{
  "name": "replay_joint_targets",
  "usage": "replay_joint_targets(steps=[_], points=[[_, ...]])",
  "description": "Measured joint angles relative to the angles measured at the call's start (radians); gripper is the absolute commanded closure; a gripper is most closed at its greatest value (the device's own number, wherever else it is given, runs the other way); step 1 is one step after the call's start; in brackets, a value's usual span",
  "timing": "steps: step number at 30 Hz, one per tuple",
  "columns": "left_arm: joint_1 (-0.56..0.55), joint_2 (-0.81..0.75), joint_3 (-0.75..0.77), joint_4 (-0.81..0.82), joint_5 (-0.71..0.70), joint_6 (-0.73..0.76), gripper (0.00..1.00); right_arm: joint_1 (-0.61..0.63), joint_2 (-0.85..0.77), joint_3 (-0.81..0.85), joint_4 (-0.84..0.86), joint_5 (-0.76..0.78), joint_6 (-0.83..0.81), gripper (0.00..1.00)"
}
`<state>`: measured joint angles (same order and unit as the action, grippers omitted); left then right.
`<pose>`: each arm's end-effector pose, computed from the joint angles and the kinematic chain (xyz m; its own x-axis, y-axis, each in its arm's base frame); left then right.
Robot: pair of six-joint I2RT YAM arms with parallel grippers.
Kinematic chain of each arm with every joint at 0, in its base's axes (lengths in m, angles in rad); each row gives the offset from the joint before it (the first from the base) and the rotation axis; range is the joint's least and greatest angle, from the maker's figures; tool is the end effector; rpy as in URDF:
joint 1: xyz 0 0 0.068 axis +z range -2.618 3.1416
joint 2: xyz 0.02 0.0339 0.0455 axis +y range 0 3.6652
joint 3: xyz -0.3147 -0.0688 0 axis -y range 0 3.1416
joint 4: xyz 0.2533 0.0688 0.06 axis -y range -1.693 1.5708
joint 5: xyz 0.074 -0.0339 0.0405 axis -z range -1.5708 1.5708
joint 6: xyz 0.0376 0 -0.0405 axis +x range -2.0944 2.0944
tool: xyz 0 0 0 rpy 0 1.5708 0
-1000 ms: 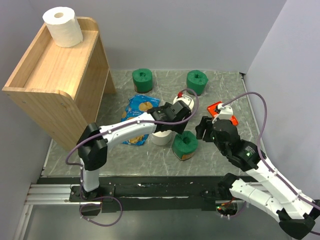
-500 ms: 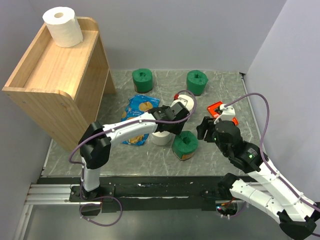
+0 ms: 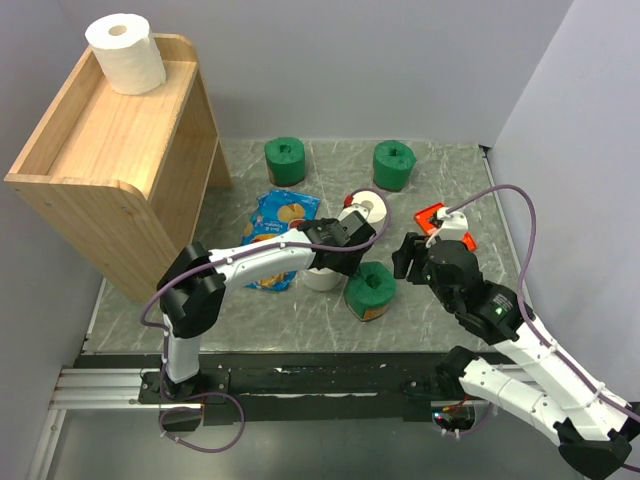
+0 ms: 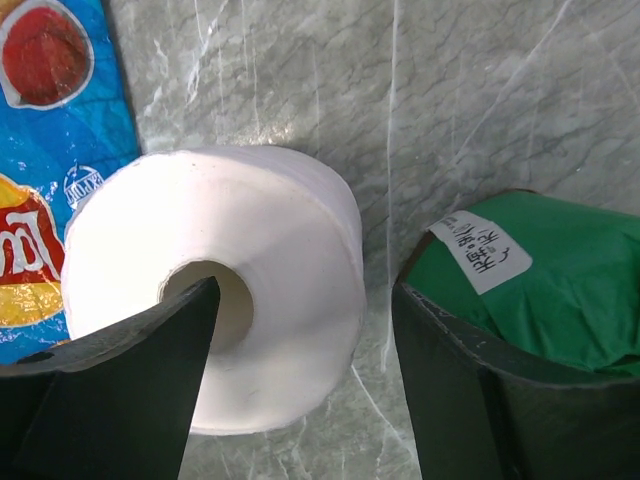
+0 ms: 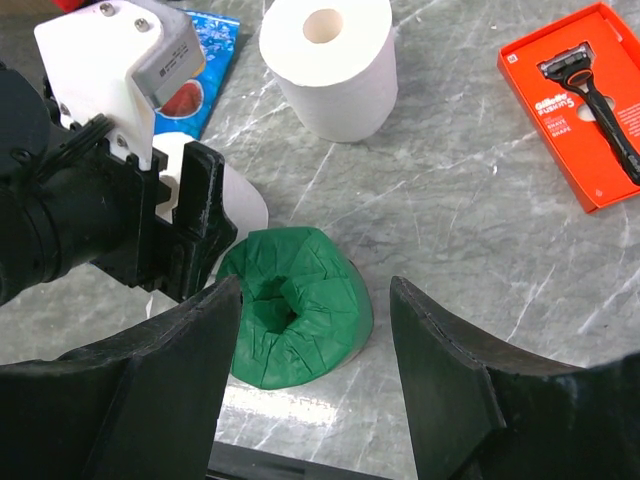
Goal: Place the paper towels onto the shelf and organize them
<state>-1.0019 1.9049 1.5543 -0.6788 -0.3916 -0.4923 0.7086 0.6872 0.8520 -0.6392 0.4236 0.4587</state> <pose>0.2479 -0.3611 0.2869 -0.7248 0.3226 -0.6087 0.3747 0.9261 0.0447 0.0959 0.0618 0.3644 -0.4507 0.1453 -0.8808 -0.1294 0.9656 0.2255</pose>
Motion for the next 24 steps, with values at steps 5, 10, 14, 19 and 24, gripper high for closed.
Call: replay_joint_targets(steps=[5, 10, 14, 19, 24], points=[[0.000, 0.001, -0.012, 0.001, 0.000, -0.001, 0.47, 0.000, 0.001, 0.000, 0.000, -0.002, -0.003, 0.32], [0.001, 0.001, -0.012, 0.001, -0.008, 0.006, 0.57, 0.000, -0.006, 0.000, 0.000, -0.002, -0.003, 0.32], [0.000, 0.001, -0.011, -0.005, -0.019, 0.009, 0.58, 0.000, -0.014, 0.000, -0.001, -0.002, -0.003, 0.32], [0.000, -0.011, -0.001, -0.061, -0.041, 0.019, 0.59, 0.000, -0.017, 0.000, -0.003, -0.003, -0.003, 0.32], [0.000, -0.056, 0.073, -0.146, -0.104, 0.057, 0.59, 0.000, -0.018, 0.000, -0.004, -0.007, -0.003, 0.32]])
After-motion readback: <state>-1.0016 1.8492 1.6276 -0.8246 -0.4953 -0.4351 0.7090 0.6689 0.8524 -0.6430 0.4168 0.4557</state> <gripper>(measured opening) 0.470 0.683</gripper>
